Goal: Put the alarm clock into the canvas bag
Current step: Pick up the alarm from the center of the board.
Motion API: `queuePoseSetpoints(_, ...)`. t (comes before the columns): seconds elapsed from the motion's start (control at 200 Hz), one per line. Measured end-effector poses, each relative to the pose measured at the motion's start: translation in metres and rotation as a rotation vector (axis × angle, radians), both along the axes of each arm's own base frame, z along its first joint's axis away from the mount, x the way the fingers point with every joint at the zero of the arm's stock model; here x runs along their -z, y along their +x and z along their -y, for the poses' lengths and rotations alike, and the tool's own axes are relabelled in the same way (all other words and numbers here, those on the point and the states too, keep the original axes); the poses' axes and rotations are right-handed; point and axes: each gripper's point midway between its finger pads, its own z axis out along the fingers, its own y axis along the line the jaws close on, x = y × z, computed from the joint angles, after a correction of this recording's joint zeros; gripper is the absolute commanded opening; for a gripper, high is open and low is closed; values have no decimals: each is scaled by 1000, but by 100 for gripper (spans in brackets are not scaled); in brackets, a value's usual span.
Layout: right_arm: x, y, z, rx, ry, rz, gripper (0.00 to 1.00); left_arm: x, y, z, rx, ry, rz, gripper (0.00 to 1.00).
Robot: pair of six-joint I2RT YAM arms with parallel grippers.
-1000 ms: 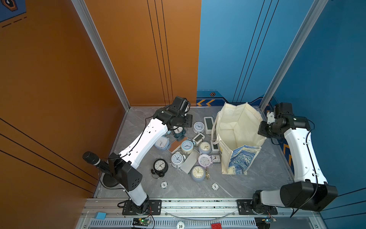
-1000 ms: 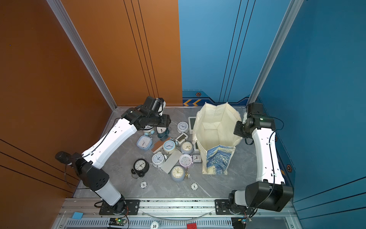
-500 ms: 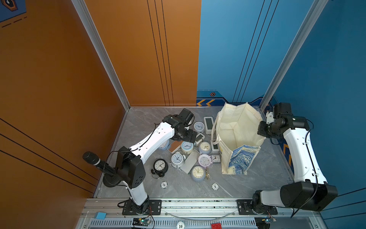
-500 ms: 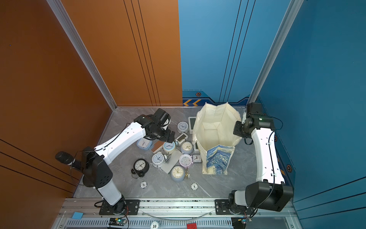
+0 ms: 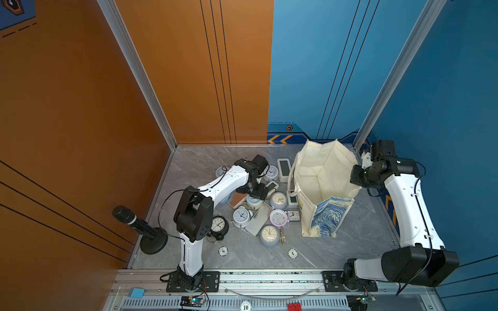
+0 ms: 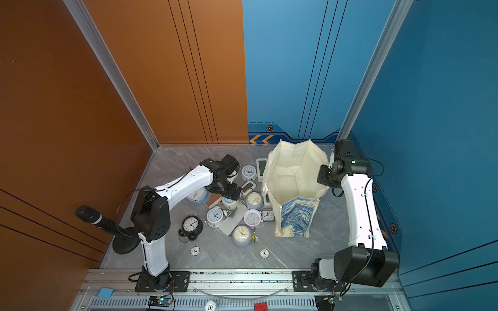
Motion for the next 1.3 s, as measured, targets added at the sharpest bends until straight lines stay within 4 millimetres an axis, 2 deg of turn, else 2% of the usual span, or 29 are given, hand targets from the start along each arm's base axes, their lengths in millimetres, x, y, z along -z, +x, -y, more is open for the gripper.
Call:
queuePoseSetpoints(0.34, 0, 0, -1, -2, 0, 0, 13, 25, -1, 5, 28, 55, -31, 98)
queuePoseSetpoints(0.841, 0, 1, -3, -10, 0, 0, 13, 27, 16, 2, 2, 30, 3, 98)
queuePoseSetpoints(1.031, 0, 1, -4, -13, 0, 0, 13, 41, 16, 2, -2, 34, -25, 100)
queuePoseSetpoints(1.301, 0, 1, -5, -15, -2, 0, 13, 47, 17, 3, -2, 37, -33, 89)
